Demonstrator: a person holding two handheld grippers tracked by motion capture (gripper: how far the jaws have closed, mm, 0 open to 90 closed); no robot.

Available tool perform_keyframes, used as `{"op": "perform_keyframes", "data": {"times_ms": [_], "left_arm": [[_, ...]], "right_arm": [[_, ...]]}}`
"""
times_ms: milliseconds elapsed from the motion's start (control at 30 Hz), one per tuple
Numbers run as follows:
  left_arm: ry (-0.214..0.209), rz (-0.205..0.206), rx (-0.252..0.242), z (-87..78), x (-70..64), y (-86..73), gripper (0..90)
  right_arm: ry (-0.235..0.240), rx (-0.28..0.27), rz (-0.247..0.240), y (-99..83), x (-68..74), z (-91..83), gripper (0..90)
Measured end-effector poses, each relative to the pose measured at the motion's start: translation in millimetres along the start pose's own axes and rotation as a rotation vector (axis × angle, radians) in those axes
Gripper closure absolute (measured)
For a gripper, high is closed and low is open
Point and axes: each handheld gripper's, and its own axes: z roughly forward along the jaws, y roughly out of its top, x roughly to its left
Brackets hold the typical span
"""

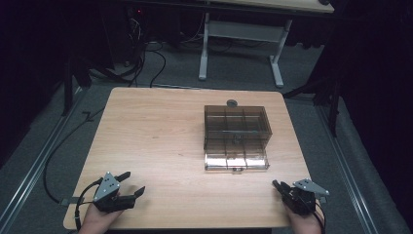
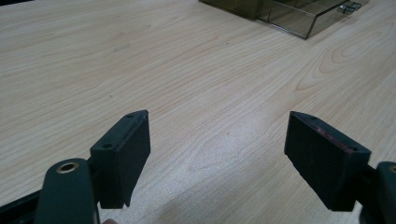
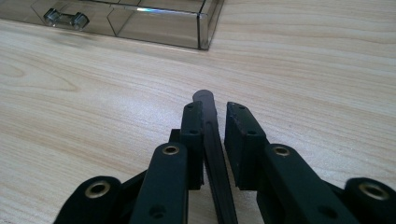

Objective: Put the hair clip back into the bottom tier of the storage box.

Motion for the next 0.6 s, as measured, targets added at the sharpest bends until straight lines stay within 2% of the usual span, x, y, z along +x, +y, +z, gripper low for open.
{"op": "perform_keyframes", "data": {"times_ms": [600], "left_arm": [[0.000, 0.000, -0.001, 0.0, 0.0, 0.0, 23.1]], "right_arm": [[-0.001, 0.015, -0.004, 0.9, 1.2, 1.8, 81.2]]}}
